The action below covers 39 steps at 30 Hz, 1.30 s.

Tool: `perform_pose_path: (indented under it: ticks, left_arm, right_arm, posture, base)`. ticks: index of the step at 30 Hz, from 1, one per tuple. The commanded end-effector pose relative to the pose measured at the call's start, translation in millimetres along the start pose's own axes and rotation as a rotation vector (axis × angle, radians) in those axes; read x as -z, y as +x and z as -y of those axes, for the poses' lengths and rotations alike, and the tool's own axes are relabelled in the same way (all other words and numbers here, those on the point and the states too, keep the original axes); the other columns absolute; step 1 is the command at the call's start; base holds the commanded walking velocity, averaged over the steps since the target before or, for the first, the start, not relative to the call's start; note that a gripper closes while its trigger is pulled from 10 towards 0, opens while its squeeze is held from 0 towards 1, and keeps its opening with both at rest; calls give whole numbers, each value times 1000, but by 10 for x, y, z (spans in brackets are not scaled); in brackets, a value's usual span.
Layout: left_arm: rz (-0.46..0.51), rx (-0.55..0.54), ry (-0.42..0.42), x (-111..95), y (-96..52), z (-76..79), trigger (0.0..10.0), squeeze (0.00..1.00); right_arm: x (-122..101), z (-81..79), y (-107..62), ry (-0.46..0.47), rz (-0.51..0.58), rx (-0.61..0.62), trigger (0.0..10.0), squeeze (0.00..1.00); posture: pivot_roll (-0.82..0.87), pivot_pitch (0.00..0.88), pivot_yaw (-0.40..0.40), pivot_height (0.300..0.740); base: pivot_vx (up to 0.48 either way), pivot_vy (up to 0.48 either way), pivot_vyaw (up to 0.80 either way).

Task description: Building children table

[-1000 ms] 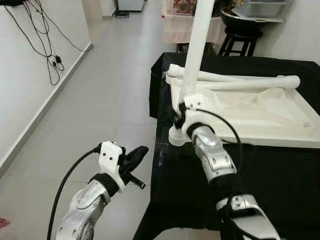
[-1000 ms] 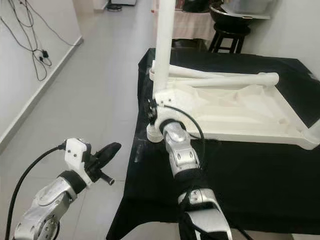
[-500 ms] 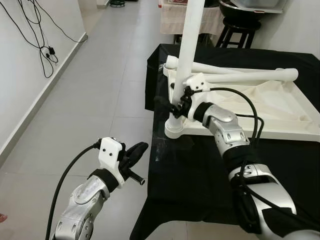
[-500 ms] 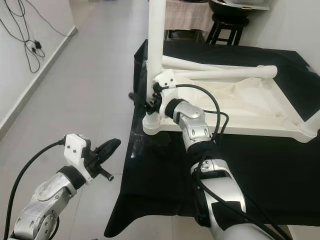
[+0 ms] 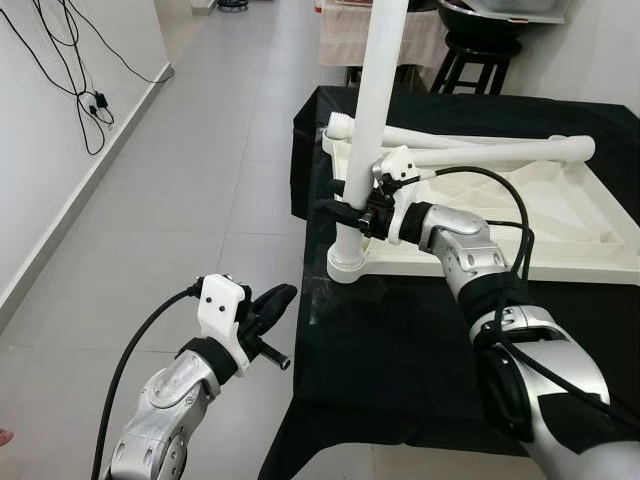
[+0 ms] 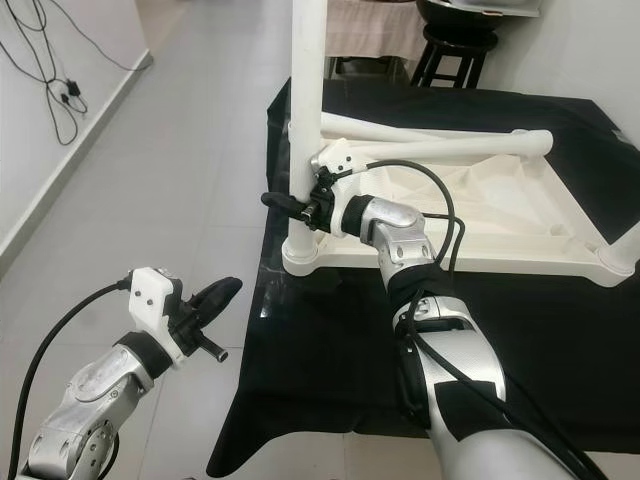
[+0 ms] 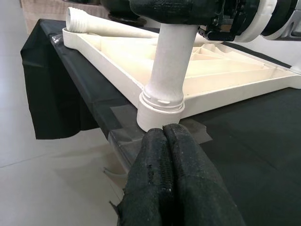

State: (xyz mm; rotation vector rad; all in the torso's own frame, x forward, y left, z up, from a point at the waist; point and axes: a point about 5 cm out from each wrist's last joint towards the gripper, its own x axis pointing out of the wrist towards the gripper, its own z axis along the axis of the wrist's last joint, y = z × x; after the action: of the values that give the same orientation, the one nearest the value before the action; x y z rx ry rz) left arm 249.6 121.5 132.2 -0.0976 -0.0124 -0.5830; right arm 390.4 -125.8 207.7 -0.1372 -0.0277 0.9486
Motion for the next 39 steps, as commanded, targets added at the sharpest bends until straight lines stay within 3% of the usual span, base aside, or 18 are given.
perform_pose_path:
  ticks: [1,4,7,8,10,11,12,14,17,28,29,30,31,35,36,37,38,39]
  left_arm:
    - [-12,-2,-7,23,-15,15,10000,0]
    - [-13,2,-10,21,-25,7,10000,0]
    - [-13,2,-11,20,-27,5,10000,0]
    - [-13,2,-11,19,-29,0,10000,0]
    - [-13,2,-11,19,-29,0,10000,0]
    - [-13,2,-11,15,-30,-4,10000,0]
    - [-14,4,-10,15,-30,-9,10000,0]
    - [-14,4,-10,15,-30,-9,10000,0]
    - [-16,4,-9,16,-23,-15,10000,0]
    - [-6,-15,-7,11,-9,-26,10000,0]
    - [-6,-15,-7,11,-9,-25,10000,0]
    - [-6,-15,-7,11,-9,-25,10000,0]
    - [-9,-7,-10,11,-8,-19,10000,0]
    - [-10,-5,-11,11,-8,-17,10000,0]
    - [-10,-4,-11,11,-9,-16,10000,0]
    - [-11,-4,-10,11,-10,-15,10000,0]
    - [-11,-4,-9,11,-12,-12,10000,0]
    - [-11,-4,-9,11,-12,-12,10000,0]
  right_arm:
    - [147,-25,-27,5,-45,17,0,0]
    - [362,-10,-114,31,-93,233,0,0]
    - [392,-24,-117,48,-92,265,0,0]
    - [480,-40,-117,86,-104,429,0,0]
    - [480,-40,-117,86,-104,429,0,0]
    - [621,-122,-151,171,-127,645,0,0]
    - [680,-295,-130,210,-117,743,0,0]
    - [680,-295,-130,210,-117,743,0,0]
    - [629,-461,-51,188,-84,781,0,0]
    - [532,-381,73,135,-72,775,314,0]
    - [521,-393,84,141,-78,780,10000,0]
    - [521,-393,84,141,-78,780,10000,0]
    - [385,-432,154,167,-14,680,10000,263]
    - [343,-451,166,172,3,656,10000,263]
    - [240,-415,177,170,56,575,10000,1000]
    - [147,-355,168,157,95,499,10000,1000]
    - [60,-286,152,120,118,384,10000,16]
    - [60,-286,152,120,118,384,10000,16]
  posture:
    - [55,94,-61,740]
    - [46,98,-60,740]
    - [46,98,-60,740]
    - [43,100,-57,740]
    - [43,100,-57,740]
    - [42,107,-54,740]
    - [50,105,-52,740]
    - [50,105,-52,740]
    - [40,100,-49,740]
    - [47,97,-57,740]
    - [47,97,-57,740]
    - [47,97,-57,740]
    - [47,98,-54,740]
    - [47,98,-54,740]
    - [53,98,-54,740]
    - [59,99,-56,740]
    - [62,100,-57,740]
    - [62,100,-57,740]
  base:
    - [0,0,0]
    - [0,0,0]
    - [0,0,0]
    - [0,0,0]
    - [0,0,0]
    - [0,0,0]
    - [0,0,0]
    - [0,0,0]
    - [0,0,0]
    - [0,0,0]
    - [0,0,0]
    - [0,0,0]
    - [0,0,0]
    - [0,0,0]
    - [0,0,0]
    - [0,0,0]
    - [0,0,0]
    - [0,0,0]
